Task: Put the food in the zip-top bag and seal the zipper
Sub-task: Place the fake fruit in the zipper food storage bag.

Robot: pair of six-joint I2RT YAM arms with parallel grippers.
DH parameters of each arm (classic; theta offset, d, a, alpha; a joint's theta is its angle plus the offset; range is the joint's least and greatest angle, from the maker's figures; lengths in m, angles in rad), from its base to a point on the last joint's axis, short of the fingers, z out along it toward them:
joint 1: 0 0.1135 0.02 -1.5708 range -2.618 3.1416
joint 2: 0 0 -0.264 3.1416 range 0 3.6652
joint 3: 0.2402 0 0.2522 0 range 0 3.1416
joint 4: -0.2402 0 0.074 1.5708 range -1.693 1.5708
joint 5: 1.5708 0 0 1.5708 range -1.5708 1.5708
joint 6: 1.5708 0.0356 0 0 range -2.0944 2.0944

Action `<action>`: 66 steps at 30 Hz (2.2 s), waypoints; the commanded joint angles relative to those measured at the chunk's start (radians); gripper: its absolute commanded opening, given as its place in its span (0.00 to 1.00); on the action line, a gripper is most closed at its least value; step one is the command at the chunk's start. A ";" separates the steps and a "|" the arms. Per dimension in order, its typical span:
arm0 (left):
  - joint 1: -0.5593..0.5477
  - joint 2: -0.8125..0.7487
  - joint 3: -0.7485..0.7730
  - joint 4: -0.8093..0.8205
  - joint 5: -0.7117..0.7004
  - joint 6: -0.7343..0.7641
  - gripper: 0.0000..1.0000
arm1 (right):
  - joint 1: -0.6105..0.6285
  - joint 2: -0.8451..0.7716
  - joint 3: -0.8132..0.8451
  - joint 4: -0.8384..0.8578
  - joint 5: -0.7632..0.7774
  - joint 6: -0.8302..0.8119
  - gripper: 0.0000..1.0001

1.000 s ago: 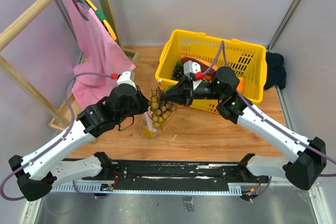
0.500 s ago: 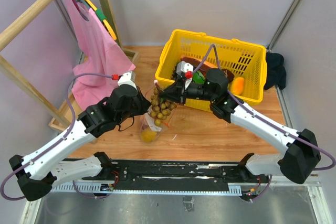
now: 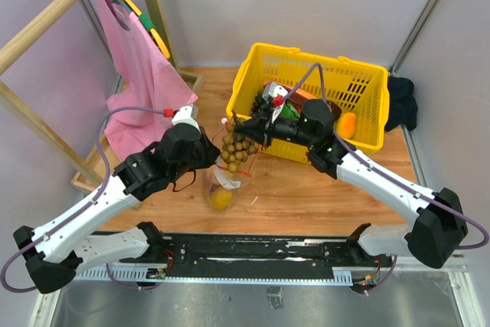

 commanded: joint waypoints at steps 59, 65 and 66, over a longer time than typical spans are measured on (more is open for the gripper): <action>0.005 -0.051 -0.054 0.082 0.038 -0.011 0.00 | 0.086 0.154 0.146 -0.236 0.060 -0.037 0.23; 0.005 -0.071 -0.065 0.064 0.020 -0.021 0.00 | 0.090 0.096 0.196 -0.365 0.095 -0.081 0.40; 0.004 -0.073 -0.067 0.062 0.018 -0.020 0.00 | 0.091 0.073 0.202 -0.389 0.104 -0.089 0.43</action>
